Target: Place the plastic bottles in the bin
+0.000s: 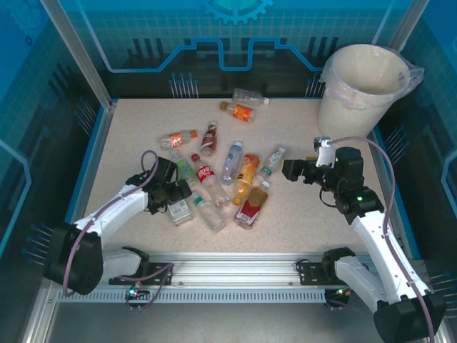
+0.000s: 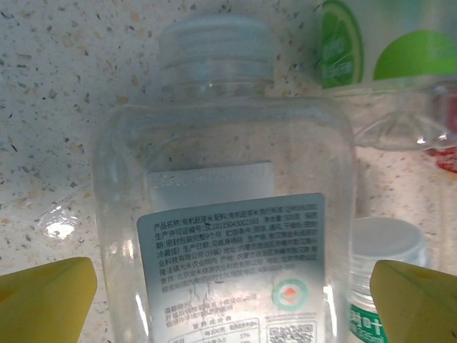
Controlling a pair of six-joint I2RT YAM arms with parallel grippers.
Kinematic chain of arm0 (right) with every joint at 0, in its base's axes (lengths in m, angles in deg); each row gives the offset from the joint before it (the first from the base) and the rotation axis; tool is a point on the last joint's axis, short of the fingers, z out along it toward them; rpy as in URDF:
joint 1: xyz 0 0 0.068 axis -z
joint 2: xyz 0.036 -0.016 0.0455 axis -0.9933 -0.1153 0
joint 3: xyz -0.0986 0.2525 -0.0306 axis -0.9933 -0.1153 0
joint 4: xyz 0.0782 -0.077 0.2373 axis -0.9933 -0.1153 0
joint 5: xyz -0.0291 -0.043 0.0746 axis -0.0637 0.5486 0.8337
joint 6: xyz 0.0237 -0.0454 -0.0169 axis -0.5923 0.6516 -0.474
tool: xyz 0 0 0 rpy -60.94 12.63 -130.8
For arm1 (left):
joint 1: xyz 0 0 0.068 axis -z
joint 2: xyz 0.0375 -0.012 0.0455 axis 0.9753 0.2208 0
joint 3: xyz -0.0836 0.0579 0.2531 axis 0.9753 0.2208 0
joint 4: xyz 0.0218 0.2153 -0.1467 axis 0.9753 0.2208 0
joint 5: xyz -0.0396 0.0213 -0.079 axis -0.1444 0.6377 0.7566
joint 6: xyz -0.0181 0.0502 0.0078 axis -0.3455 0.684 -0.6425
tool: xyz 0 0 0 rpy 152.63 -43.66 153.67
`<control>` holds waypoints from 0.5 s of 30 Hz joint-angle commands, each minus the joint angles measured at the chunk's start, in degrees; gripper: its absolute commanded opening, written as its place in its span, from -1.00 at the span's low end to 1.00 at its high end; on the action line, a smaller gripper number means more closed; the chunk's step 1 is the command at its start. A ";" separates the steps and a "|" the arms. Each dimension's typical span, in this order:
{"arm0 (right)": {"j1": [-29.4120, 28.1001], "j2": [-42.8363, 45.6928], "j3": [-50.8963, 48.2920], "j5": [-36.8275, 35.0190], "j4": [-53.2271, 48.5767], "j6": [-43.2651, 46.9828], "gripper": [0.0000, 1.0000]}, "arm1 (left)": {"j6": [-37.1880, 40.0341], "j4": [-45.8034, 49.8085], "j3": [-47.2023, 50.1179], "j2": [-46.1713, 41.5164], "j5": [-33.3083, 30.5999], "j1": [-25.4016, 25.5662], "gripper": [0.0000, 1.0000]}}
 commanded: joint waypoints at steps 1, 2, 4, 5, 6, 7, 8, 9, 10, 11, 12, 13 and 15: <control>-0.09 0.70 -0.21 -0.46 0.75 1.16 1.00 | 5.01 1.98 -4.86 4.19 -1.69 -0.08 0.98; -0.04 0.70 -0.18 -0.49 0.58 1.48 1.00 | 5.44 2.67 -5.78 5.44 -2.51 -0.12 0.98; -0.09 0.79 -0.11 -0.45 0.20 1.95 1.00 | 6.27 3.52 -7.15 7.43 -4.29 -0.16 0.98; -0.13 0.94 -0.20 -0.15 0.15 2.18 1.00 | 6.77 3.01 -7.24 8.13 -4.21 -0.21 0.97; 0.01 1.04 -0.38 0.28 0.26 2.79 1.00 | 6.95 2.07 -7.04 8.66 -3.67 -0.29 0.97; 0.02 1.03 -0.55 0.87 0.50 3.27 1.00 | 7.00 1.34 -6.90 9.20 -3.21 -0.46 0.95; 0.02 1.10 -0.65 1.26 0.44 3.74 1.00 | 6.87 0.93 -6.84 9.93 -2.80 -0.64 0.92; -0.01 1.14 -0.75 1.26 0.42 3.78 1.00 | 6.78 0.91 -6.85 10.61 -2.76 -0.80 0.90; -0.02 1.18 -0.78 1.26 0.29 3.84 0.99 | 6.65 0.77 -6.78 11.11 -2.92 -0.87 0.89; 0.02 1.39 -0.85 1.39 0.38 3.64 1.00 | 6.76 0.22 -6.55 11.46 -2.86 -0.99 0.88; -0.02 1.62 -1.04 1.52 0.63 3.45 0.99 | 7.12 -0.76 -6.27 11.86 -2.48 -1.12 0.88; 0.02 1.87 -1.26 1.53 0.95 3.07 0.99 | 7.47 -1.49 -6.08 12.15 -2.09 -1.25 0.87; 0.02 2.48 -2.01 0.58 1.85 1.31 1.00 | 8.36 -2.03 -6.21 13.64 -1.81 -1.44 0.79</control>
